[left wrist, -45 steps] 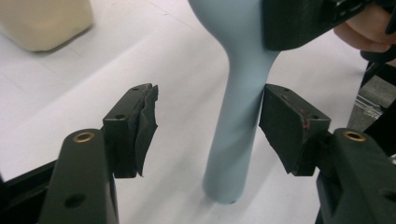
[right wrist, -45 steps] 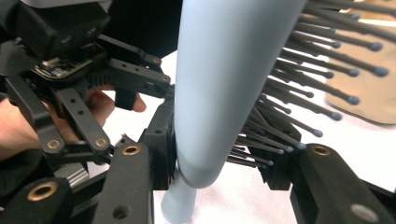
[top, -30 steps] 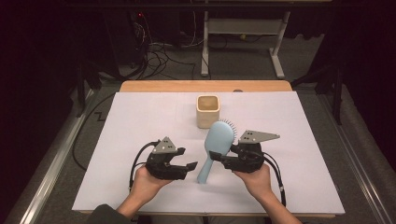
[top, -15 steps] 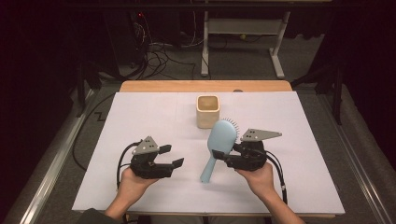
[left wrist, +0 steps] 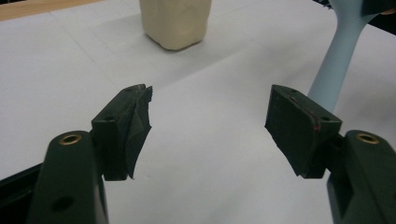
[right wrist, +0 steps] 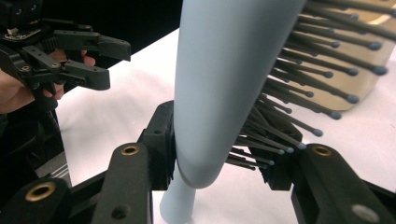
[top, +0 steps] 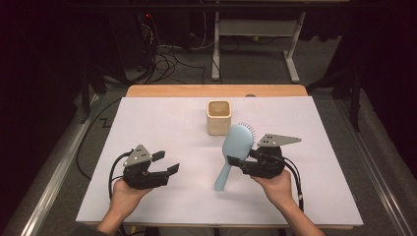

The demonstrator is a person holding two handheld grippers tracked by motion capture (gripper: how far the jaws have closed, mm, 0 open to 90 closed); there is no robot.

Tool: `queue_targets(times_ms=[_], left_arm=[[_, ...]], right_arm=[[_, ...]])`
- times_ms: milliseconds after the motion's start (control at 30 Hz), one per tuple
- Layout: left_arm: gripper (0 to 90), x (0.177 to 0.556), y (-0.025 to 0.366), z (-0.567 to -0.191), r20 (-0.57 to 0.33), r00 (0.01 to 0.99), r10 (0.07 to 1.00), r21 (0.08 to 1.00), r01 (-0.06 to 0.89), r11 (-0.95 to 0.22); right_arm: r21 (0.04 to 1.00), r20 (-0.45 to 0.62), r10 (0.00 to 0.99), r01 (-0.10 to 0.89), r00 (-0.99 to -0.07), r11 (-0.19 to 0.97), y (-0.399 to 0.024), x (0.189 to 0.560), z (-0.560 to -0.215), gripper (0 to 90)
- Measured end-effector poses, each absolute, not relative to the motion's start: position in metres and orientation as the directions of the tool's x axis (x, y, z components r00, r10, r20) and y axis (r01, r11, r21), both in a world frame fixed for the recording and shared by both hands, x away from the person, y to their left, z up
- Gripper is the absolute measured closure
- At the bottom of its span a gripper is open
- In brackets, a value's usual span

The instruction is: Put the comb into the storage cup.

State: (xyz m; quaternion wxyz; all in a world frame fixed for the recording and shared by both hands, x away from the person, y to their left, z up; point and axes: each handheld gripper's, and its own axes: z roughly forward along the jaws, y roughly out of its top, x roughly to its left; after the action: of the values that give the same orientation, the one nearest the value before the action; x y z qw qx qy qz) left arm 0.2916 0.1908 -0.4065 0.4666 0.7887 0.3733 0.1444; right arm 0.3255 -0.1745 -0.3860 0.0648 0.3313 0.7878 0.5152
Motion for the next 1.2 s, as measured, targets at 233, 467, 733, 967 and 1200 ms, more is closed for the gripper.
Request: queue_targets(times_ms=[233,467,733,967,1200], left_arm=[[31.1,0.288,0.203,-0.408,-0.116,0.665,0.738,0.851,0.449,-0.271],[31.1,0.283,0.218,-0.412,-0.121,0.645,0.754,0.858,0.451,-0.248],[31.2,0.278,0.238,-0.421,-0.139,0.608,0.782,0.859,0.466,-0.21],[31.5,0.274,0.25,-0.426,-0.14,0.586,0.798,0.859,0.472,-0.196],[31.5,0.272,0.259,-0.432,-0.129,0.562,0.817,0.854,0.482,-0.197]], right_arm=[[0.852,0.249,0.585,0.461,-0.772,0.247,-0.175,0.325,-0.384,55.7],[0.852,0.247,0.586,0.461,-0.772,0.248,-0.175,0.327,-0.381,55.7],[0.851,0.244,0.59,0.462,-0.77,0.251,-0.178,0.328,-0.378,55.5],[0.848,0.241,0.599,0.466,-0.764,0.253,-0.18,0.33,-0.377,55.5],[0.848,0.236,0.608,0.466,-0.758,0.251,-0.184,0.331,-0.374,55.4]])
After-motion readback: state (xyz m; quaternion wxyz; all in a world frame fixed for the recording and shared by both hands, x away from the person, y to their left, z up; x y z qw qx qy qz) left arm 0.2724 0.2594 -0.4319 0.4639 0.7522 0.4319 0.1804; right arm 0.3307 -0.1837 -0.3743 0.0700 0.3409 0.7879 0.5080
